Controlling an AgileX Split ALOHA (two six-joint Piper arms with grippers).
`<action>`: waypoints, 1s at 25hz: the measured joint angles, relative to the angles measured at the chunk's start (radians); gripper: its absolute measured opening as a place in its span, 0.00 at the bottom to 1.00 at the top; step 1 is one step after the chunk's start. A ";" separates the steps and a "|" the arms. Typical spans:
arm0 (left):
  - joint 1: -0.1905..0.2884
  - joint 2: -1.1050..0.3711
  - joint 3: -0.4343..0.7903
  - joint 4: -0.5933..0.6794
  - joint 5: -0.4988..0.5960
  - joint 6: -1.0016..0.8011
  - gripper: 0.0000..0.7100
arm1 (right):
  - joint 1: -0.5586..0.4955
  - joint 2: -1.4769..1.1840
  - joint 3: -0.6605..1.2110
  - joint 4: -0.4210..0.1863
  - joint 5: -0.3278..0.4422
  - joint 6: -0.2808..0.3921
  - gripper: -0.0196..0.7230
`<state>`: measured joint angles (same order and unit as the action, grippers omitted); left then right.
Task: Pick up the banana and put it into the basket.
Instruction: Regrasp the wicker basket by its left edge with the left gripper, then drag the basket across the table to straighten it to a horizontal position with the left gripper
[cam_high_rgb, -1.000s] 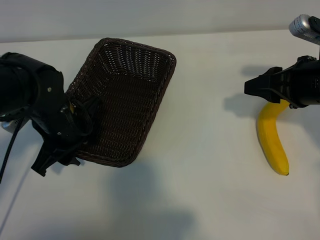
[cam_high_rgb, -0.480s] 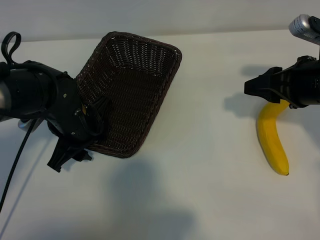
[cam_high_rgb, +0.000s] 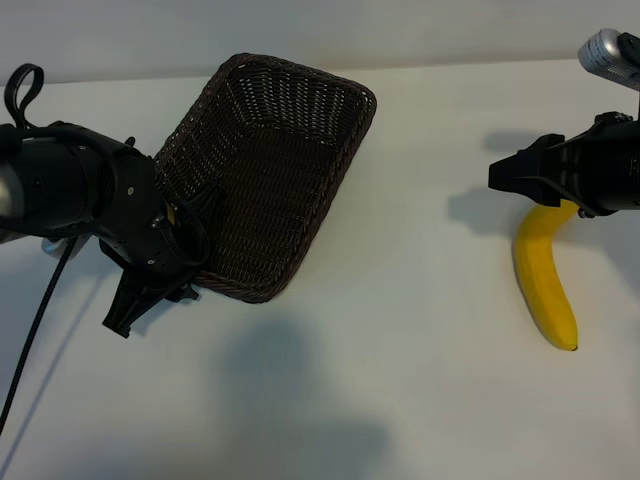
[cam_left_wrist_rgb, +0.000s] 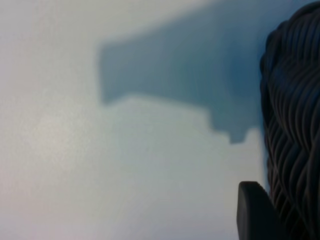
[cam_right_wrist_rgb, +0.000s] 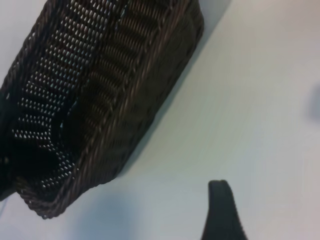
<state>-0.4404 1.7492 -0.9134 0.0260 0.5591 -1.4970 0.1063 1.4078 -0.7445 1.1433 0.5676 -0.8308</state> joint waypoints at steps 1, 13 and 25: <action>0.000 -0.004 0.000 0.000 -0.001 0.006 0.34 | 0.000 0.000 0.000 -0.004 0.000 0.001 0.66; 0.059 -0.126 -0.003 0.019 -0.035 0.249 0.22 | 0.000 0.000 0.000 -0.012 0.013 0.004 0.66; 0.224 -0.102 -0.313 -0.244 0.253 1.168 0.22 | 0.000 0.000 0.000 -0.014 0.013 0.005 0.66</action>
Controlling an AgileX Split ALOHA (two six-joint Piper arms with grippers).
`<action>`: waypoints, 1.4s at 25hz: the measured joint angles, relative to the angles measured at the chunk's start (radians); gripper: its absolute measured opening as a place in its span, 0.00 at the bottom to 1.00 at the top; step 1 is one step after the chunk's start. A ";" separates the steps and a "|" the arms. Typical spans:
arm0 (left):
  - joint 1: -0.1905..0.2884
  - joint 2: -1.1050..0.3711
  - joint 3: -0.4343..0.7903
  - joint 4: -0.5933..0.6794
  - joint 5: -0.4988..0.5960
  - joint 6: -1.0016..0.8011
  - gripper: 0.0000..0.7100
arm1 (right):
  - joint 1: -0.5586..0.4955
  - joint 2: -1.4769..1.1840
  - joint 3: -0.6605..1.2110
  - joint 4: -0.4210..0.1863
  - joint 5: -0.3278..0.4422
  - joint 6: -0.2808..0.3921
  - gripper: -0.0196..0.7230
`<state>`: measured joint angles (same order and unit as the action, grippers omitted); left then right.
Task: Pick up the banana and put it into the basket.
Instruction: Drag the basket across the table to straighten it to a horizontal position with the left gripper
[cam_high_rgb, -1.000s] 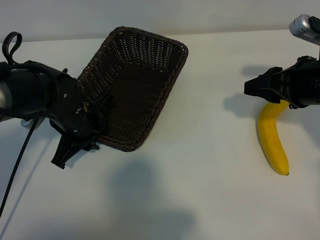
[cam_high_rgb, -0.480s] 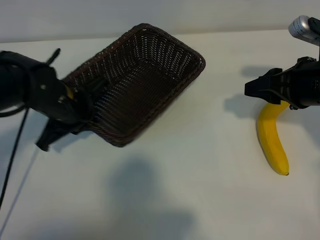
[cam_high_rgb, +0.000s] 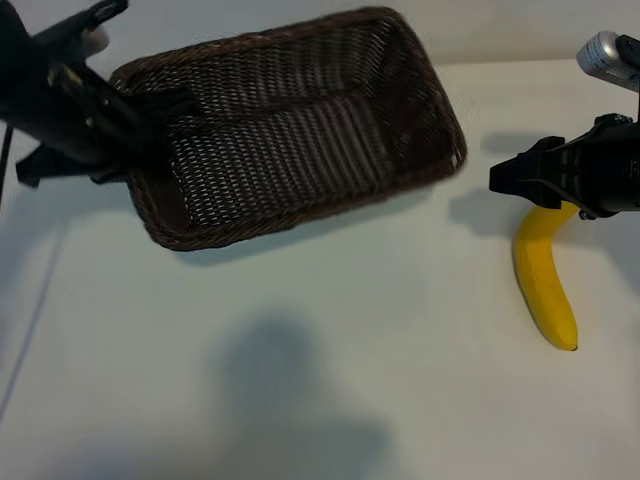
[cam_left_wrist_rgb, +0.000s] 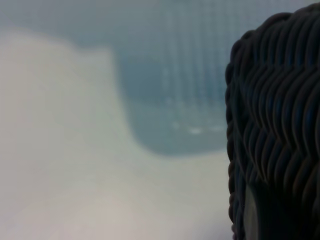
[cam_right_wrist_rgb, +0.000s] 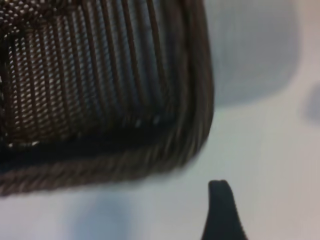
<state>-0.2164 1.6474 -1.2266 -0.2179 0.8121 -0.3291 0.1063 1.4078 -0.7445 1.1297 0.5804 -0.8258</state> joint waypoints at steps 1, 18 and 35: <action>0.007 0.018 -0.022 0.000 0.043 0.047 0.22 | 0.000 0.000 0.000 0.000 0.000 0.000 0.66; 0.016 0.274 -0.159 -0.082 0.114 0.323 0.22 | 0.000 0.000 0.000 -0.001 0.000 0.000 0.66; 0.004 0.363 -0.162 -0.138 0.055 0.352 0.22 | 0.000 0.000 0.000 -0.002 0.000 0.000 0.66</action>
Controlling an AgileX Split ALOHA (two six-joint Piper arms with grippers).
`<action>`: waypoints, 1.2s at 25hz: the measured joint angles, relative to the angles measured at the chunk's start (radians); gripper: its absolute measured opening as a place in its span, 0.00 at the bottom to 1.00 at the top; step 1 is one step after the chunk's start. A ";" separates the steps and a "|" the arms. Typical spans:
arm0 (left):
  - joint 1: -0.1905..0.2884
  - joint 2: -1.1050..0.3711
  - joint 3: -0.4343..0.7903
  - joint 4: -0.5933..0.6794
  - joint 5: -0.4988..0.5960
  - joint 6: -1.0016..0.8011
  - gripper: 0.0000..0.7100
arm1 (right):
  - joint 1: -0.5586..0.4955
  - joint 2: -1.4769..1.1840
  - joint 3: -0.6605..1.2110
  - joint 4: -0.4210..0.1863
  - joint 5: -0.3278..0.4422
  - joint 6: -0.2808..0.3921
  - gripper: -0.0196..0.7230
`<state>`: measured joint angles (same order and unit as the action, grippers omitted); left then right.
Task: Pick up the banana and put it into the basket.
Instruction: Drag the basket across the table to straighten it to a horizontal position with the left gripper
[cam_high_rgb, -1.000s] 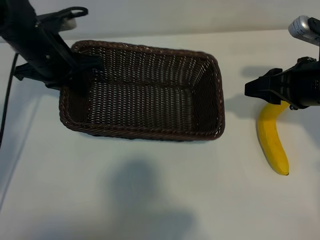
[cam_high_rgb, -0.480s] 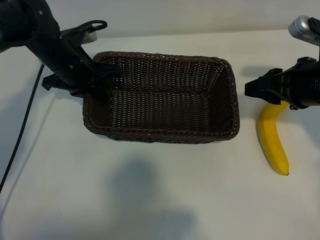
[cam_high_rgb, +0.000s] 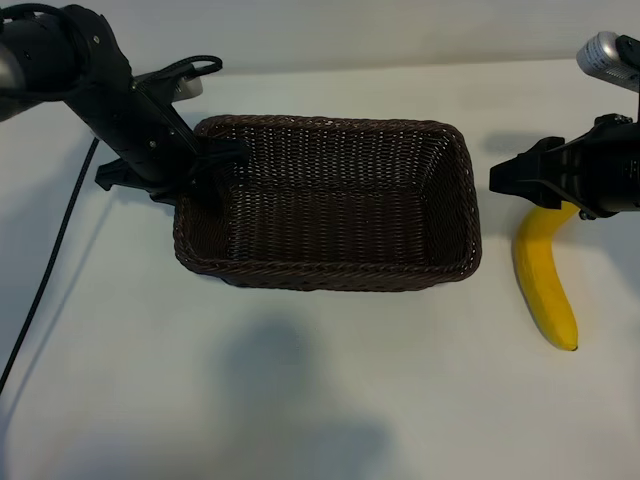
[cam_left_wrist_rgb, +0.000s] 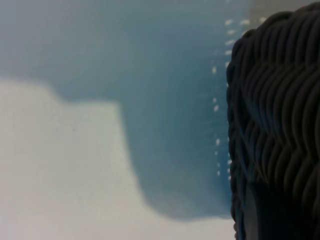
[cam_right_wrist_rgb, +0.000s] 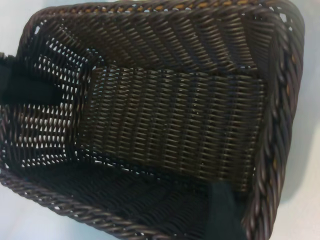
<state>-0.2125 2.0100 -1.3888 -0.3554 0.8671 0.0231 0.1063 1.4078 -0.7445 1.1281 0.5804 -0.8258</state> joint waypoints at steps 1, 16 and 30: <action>0.000 0.001 0.000 -0.001 0.000 0.001 0.22 | 0.000 0.000 0.000 0.000 0.000 0.000 0.66; -0.001 0.008 0.000 0.002 0.015 0.027 0.52 | 0.000 0.000 0.000 0.000 -0.002 0.000 0.66; -0.006 -0.168 -0.001 0.118 0.073 0.030 0.77 | 0.000 0.000 0.000 0.000 -0.002 0.000 0.66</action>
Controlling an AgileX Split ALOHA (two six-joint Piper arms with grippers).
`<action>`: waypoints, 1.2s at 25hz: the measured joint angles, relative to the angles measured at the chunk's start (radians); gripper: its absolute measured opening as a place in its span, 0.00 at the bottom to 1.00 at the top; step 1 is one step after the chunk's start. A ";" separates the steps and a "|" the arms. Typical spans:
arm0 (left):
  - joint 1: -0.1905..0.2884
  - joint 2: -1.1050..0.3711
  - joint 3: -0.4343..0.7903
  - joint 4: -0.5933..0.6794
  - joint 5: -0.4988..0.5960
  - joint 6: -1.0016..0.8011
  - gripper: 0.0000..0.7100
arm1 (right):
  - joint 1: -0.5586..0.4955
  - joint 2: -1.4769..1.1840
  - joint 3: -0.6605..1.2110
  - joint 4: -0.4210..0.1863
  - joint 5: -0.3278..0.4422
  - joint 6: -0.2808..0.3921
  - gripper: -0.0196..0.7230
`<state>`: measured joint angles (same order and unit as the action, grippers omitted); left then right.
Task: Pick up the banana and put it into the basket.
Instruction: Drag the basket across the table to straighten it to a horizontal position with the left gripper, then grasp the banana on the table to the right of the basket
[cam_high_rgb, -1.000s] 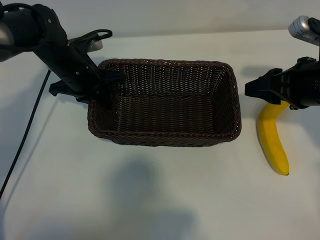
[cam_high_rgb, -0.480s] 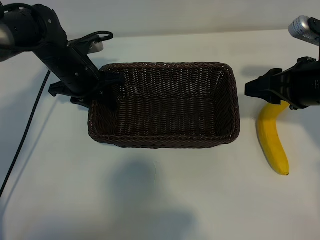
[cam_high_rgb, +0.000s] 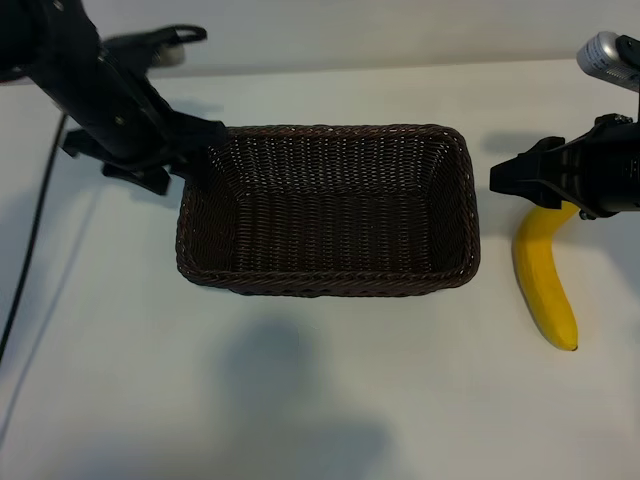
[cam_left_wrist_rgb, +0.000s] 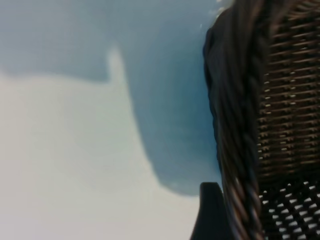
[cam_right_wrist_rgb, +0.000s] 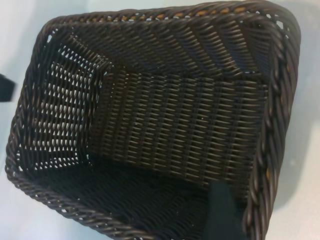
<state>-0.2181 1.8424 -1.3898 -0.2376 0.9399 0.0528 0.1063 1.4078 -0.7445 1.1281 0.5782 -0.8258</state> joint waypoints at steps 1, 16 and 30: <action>0.000 -0.018 0.000 0.020 0.002 -0.001 0.77 | 0.000 0.000 0.000 0.000 -0.001 0.000 0.66; 0.174 -0.094 -0.002 0.264 0.077 -0.074 0.77 | 0.000 0.000 0.000 -0.046 0.000 0.048 0.66; 0.190 -0.146 -0.002 0.309 0.207 -0.098 0.77 | 0.000 0.000 0.000 -0.051 -0.002 0.052 0.66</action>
<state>-0.0284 1.6960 -1.3915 0.0712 1.1472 -0.0450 0.1063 1.4078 -0.7445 1.0769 0.5763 -0.7735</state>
